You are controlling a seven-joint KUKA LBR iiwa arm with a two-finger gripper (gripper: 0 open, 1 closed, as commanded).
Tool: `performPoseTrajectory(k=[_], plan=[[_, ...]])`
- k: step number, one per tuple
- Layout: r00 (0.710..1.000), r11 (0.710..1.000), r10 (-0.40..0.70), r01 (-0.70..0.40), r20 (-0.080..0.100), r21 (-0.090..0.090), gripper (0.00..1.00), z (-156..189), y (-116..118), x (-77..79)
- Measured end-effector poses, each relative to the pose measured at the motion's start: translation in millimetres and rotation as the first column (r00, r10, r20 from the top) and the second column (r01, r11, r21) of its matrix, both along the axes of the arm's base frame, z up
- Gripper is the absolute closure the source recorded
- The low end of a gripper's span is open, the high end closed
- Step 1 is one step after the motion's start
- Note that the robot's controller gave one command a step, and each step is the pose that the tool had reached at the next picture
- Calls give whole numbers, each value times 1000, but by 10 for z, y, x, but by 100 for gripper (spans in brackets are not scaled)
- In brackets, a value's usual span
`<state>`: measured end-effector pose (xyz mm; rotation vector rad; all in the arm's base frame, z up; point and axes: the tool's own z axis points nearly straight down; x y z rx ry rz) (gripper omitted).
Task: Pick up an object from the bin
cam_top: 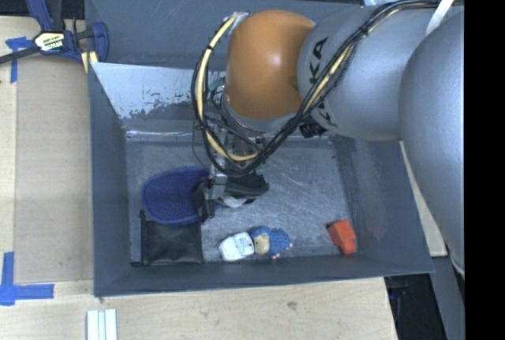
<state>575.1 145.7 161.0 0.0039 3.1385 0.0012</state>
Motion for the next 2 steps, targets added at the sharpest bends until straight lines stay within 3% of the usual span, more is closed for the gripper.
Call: performPoseTrajectory(k=[1,2], plan=[[999,998,55,-55,3,6,0,-660,-108,-46],[998,999,50,-51,34,10,100,-631,-113,25]])
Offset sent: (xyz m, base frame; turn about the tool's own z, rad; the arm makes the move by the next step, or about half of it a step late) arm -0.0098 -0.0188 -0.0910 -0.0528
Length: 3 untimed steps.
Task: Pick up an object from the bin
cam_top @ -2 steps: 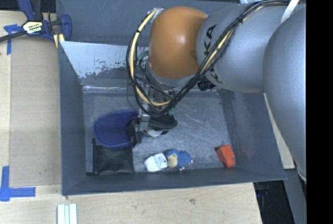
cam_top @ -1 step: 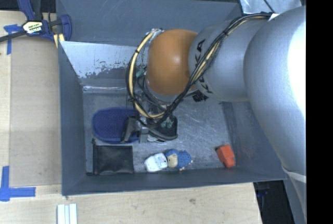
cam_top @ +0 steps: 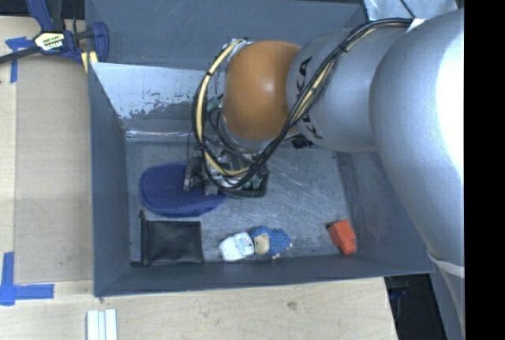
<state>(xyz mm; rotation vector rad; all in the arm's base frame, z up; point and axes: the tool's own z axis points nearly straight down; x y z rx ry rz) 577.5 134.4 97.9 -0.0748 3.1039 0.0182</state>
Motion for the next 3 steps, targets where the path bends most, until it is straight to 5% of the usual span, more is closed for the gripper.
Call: performPoseTrajectory(k=[1,2,3], plan=[[999,999,34,-35,-23,-10,100,1752,13,-26],[978,979,204,-204,-41,-13,100,696,4,-510],[979,979,202,-202,-34,-12,0,731,6,-487]])
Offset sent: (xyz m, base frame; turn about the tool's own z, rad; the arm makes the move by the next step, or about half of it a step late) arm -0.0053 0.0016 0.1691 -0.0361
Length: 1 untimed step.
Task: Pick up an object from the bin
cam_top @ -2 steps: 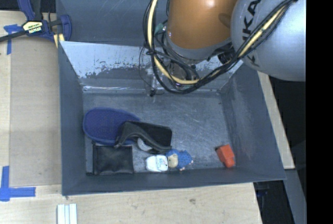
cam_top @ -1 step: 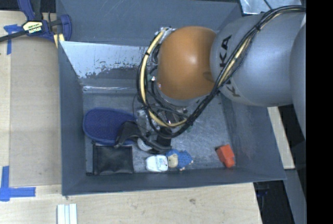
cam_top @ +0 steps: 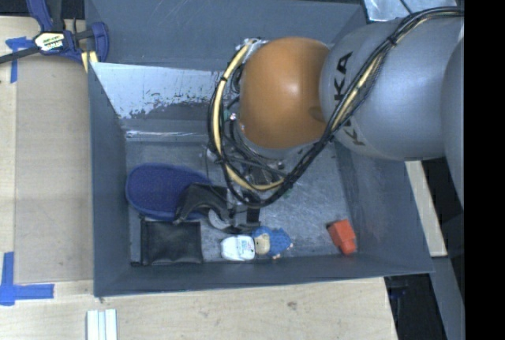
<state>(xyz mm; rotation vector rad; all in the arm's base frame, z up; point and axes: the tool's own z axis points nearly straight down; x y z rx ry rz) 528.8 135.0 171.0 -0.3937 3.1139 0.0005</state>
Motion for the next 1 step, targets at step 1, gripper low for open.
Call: performPoseTrajectory(k=[1], plan=[[999,999,50,-50,-13,0,0,-955,60,155]])
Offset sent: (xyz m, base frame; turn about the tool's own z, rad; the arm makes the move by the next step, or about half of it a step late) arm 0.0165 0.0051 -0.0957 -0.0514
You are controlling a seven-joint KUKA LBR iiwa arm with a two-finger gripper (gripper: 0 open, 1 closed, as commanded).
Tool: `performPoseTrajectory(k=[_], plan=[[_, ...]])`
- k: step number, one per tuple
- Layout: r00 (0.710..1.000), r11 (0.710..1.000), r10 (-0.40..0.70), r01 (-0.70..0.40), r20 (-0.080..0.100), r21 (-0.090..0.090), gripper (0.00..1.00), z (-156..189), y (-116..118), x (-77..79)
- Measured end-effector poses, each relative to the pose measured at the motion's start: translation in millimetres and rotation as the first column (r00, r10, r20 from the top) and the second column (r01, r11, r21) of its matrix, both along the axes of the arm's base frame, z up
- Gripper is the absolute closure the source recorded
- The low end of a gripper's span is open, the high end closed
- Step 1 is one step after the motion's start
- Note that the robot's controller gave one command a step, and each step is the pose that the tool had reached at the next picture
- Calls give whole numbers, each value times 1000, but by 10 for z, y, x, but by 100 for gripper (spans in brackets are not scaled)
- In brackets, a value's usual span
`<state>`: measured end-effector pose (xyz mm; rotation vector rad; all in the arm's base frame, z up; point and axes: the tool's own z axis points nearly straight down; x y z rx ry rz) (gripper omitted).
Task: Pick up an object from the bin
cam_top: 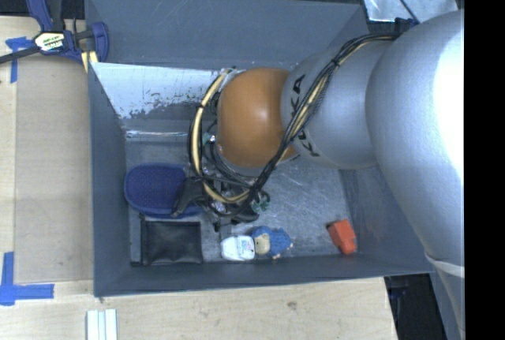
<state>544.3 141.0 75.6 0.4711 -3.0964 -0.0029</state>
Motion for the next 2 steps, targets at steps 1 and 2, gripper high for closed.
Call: performPoseTrajectory(k=[1,2], plan=[[1000,1000,-2,2,10,2,100,49,2,31],[999,999,34,-34,14,0,100,1310,-24,-237]])
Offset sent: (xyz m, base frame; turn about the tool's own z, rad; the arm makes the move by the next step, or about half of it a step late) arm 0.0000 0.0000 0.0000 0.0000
